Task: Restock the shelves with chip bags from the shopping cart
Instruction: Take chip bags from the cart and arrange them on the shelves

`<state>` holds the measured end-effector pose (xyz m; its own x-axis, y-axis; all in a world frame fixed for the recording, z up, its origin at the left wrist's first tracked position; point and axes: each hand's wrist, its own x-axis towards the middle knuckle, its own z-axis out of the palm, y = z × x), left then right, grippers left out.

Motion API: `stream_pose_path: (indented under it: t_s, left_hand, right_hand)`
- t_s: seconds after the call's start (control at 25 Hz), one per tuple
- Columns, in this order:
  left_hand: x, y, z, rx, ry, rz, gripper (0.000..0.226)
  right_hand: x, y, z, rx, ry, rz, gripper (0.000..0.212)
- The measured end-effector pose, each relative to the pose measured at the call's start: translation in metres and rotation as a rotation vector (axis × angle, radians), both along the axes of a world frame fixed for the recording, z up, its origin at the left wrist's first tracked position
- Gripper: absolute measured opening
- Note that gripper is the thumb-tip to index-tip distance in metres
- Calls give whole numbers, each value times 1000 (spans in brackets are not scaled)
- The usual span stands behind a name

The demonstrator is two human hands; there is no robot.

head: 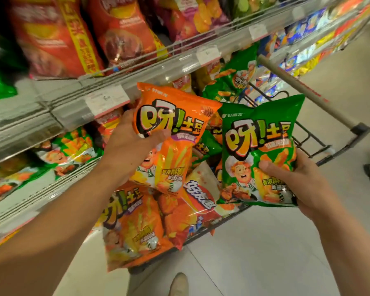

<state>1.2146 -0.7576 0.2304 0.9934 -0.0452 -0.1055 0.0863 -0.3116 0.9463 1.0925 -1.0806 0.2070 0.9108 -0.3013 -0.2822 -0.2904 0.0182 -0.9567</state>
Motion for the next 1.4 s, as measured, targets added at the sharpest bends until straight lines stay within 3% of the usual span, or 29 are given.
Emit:
stream_pose_path:
  t_s: [0.44, 0.64, 0.92, 1.08, 1.4]
  left_hand:
    - [-112, 134, 15, -139, -71, 143, 34]
    - [-196, 241, -13, -76, -110, 331, 50]
    - [-299, 356, -59, -187, -11, 546, 38]
    - [-320, 383, -92, -188, 54, 671, 48]
    - [-310, 388, -150, -284, 132, 803, 45]
  right_hand:
    - [-39, 124, 32, -41, -84, 180, 58]
    - [-68, 237, 7, 10, -33, 369, 49]
    - [-77, 374, -35, 77, 46, 599, 31]
    - [-54, 424, -66, 76, 71, 638, 49]
    - [1, 467, -116, 60, 80, 691, 53]
